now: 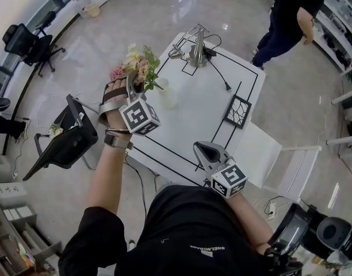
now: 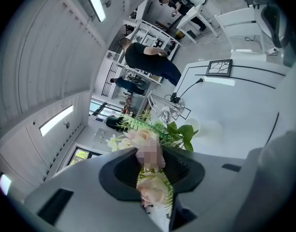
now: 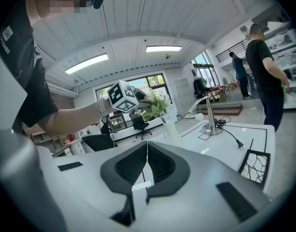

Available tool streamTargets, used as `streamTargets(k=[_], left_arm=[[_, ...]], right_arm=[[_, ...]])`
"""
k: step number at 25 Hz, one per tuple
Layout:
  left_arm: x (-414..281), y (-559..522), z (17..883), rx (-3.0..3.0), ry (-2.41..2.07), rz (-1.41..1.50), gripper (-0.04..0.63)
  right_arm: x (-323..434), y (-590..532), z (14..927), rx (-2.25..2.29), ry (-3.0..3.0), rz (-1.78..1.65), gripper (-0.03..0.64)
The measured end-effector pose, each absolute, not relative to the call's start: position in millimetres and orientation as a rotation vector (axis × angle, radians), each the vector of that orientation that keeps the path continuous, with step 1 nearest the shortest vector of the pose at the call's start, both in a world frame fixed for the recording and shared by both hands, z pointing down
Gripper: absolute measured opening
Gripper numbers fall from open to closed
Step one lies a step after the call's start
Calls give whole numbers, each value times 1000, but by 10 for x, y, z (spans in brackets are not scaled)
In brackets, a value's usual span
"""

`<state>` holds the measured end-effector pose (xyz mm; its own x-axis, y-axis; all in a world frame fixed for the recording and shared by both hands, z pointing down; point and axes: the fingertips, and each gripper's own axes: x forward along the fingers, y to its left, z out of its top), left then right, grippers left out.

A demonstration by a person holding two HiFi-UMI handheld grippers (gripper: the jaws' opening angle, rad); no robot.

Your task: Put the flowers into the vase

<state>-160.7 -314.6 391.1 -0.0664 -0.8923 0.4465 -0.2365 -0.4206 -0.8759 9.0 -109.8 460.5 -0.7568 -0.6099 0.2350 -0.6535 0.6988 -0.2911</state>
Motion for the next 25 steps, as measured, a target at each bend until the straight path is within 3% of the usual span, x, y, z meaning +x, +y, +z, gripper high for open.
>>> streamTargets(k=[14, 25], left_arm=[[-1231, -3152, 4343, -1648, 1143, -1490, 129], [-1040, -3055, 4266, -1785, 1158, -1375, 195]], right_arm=[[209, -1127, 4670, 1086, -2754, 571, 12], [179, -1125, 4693, 1075, -2750, 578, 12]])
